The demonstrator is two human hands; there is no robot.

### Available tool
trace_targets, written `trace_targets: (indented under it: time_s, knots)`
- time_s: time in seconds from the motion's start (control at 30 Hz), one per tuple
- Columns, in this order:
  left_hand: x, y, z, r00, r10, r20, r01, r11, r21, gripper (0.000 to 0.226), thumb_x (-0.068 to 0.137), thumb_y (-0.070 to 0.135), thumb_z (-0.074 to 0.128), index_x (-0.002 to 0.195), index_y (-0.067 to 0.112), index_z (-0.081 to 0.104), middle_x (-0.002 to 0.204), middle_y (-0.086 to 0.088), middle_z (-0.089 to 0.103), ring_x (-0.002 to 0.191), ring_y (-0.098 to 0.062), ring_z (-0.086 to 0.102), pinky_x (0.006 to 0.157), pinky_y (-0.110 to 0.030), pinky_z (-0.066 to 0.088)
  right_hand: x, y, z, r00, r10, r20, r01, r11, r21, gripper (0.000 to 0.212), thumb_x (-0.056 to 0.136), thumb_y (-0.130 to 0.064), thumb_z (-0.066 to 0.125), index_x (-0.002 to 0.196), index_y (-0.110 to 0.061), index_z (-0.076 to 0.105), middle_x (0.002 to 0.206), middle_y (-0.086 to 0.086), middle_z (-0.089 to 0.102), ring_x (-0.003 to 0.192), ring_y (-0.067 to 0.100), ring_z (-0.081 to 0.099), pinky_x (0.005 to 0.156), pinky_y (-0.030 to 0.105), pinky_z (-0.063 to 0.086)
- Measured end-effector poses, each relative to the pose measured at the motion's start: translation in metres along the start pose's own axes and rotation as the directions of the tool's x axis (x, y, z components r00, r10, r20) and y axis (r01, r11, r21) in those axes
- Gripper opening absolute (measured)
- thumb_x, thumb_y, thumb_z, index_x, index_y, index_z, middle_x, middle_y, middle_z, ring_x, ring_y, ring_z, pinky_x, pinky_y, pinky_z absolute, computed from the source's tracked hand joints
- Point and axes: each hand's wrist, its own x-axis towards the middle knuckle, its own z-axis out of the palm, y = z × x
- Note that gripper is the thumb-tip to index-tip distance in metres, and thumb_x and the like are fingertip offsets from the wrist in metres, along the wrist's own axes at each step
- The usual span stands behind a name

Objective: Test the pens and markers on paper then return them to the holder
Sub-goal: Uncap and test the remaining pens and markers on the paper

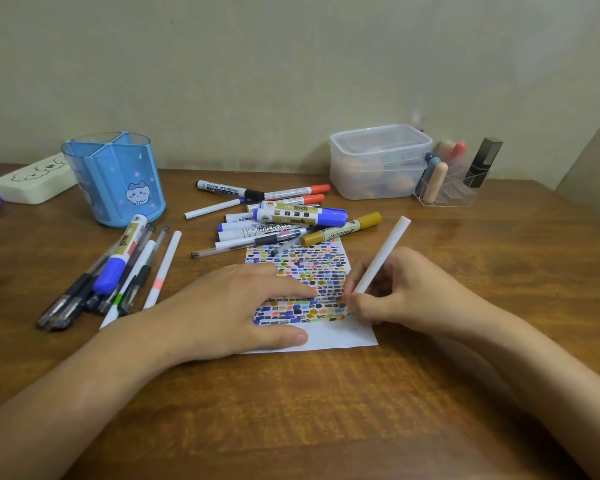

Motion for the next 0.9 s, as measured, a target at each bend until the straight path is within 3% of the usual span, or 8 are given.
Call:
trace_targets:
  time_s: [0.1,0.33,0.43,0.63,0.8,0.9]
  knots:
    - [0.0,0.0011,-0.0003,1.0,0.0,0.011,0.0,1.0,0.003,0.066,0.077,0.081,0.042,0.14,0.063,0.033,0.105,0.028,0.047,0.104,0.006,0.045,0.091,-0.026,0.043,-0.001,-0.0001,0.0001,1.0,-0.004,0.011,0.004,1.0,0.026,0.008,0.084,-0.011,0.074,0.083,-0.018,0.076,0.081,0.0,0.076,0.077,0.014,0.07,0.072,0.028,0.06]
    - [0.0002,0.0004,-0.0007,1.0,0.003,0.009,-0.003,1.0,-0.003,0.067,0.075,0.081,0.041,0.139,0.062,0.034,0.103,0.029,0.046,0.103,0.006,0.045,0.089,-0.025,0.042,0.0007,0.0006,0.0011,1.0,0.004,-0.011,-0.004,1.0,-0.016,0.009,0.083,-0.009,0.074,0.08,-0.017,0.075,0.08,0.002,0.075,0.078,0.019,0.07,0.075,0.039,0.06]
    - [-0.0002,0.0004,-0.001,1.0,0.001,0.019,-0.001,1.0,-0.006,0.07,0.072,0.084,0.038,0.139,0.063,0.033,0.101,0.029,0.046,0.102,0.006,0.045,0.089,-0.026,0.043,-0.0006,0.0002,0.001,1.0,-0.018,0.003,0.018,1.0,0.017,0.009,0.084,-0.006,0.072,0.082,-0.014,0.076,0.079,0.002,0.075,0.072,0.015,0.069,0.074,0.033,0.059]
    - [-0.0005,0.0017,-0.0019,1.0,0.004,0.021,-0.004,1.0,-0.01,0.07,0.073,0.082,0.039,0.14,0.062,0.034,0.1,0.033,0.044,0.102,0.008,0.045,0.09,-0.025,0.042,0.0008,0.0005,0.0016,1.0,-0.017,-0.006,0.017,0.999,-0.031,0.009,0.08,-0.008,0.074,0.079,-0.017,0.075,0.079,-0.001,0.075,0.08,0.016,0.07,0.073,0.032,0.06]
    - [-0.0006,0.0,-0.0009,1.0,0.0,0.013,0.0,1.0,-0.016,0.071,0.072,0.084,0.038,0.14,0.062,0.034,0.104,0.025,0.049,0.103,0.004,0.048,0.092,-0.029,0.045,-0.0008,-0.0002,0.0018,0.999,-0.038,0.012,0.037,0.999,0.018,0.01,0.083,-0.005,0.072,0.082,-0.014,0.076,0.079,-0.001,0.075,0.073,0.008,0.068,0.069,0.02,0.057]
    - [0.0001,-0.0002,-0.0006,1.0,0.005,0.003,-0.004,1.0,-0.015,0.067,0.075,0.082,0.042,0.139,0.062,0.035,0.101,0.026,0.048,0.1,0.005,0.047,0.089,-0.026,0.044,0.0007,0.0008,0.0019,1.0,-0.026,0.01,0.026,1.0,-0.002,0.009,0.081,-0.008,0.073,0.081,-0.016,0.075,0.08,-0.002,0.075,0.076,0.011,0.069,0.07,0.024,0.059]
